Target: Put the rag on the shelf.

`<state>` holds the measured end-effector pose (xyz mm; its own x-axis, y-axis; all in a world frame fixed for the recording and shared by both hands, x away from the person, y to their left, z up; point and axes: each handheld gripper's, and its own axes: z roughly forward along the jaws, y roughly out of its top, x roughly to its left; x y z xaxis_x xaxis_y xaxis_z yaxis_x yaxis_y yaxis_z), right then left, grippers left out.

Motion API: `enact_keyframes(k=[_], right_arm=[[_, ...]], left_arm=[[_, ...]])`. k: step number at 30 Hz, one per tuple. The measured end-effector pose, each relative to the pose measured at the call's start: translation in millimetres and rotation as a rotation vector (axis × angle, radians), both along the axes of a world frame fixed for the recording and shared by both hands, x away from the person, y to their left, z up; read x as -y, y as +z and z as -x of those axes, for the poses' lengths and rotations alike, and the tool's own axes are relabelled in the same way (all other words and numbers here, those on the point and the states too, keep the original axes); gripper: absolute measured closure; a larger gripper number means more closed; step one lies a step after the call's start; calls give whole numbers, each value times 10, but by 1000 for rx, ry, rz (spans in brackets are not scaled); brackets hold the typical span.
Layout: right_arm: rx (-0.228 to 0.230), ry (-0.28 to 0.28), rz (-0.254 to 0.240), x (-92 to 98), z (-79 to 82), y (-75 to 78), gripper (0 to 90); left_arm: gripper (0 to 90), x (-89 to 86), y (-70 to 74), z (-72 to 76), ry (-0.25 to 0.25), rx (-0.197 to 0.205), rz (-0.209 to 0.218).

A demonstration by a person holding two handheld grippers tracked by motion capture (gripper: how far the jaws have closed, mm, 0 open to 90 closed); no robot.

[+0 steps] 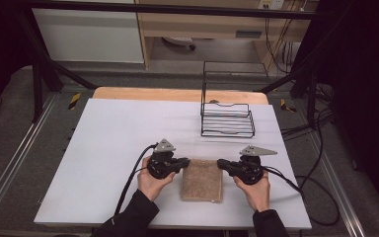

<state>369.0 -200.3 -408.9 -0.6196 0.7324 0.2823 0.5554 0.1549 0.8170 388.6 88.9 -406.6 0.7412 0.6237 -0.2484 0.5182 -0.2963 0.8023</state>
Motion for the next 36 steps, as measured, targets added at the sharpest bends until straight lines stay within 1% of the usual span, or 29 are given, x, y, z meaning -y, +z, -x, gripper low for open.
enact_keyframes(k=[4,12,14,18,19,22,23,24,25,36], right_arm=[[29,2,5,6,28,58,859],[67,-3,5,21,72,159,860],[84,-1,7,25,79,185,861],[102,-4,12,24,106,244,862],[114,-4,13,28,117,272,862],[122,-4,10,28,128,297,862],[136,-4,14,30,142,330,863],[136,-4,14,30,142,330,863],[150,-7,14,31,153,358,863],[183,-17,0,82,195,469,863]], left_arm=[[846,-1,51,40,6,22,11],[848,20,139,97,15,53,21],[849,20,159,106,17,63,28],[849,19,200,119,19,73,40],[850,16,215,124,21,78,48],[850,16,247,137,22,90,55],[849,17,259,140,23,94,58],[849,17,271,144,24,100,59],[850,18,284,148,25,106,62],[849,51,411,176,22,144,91]])
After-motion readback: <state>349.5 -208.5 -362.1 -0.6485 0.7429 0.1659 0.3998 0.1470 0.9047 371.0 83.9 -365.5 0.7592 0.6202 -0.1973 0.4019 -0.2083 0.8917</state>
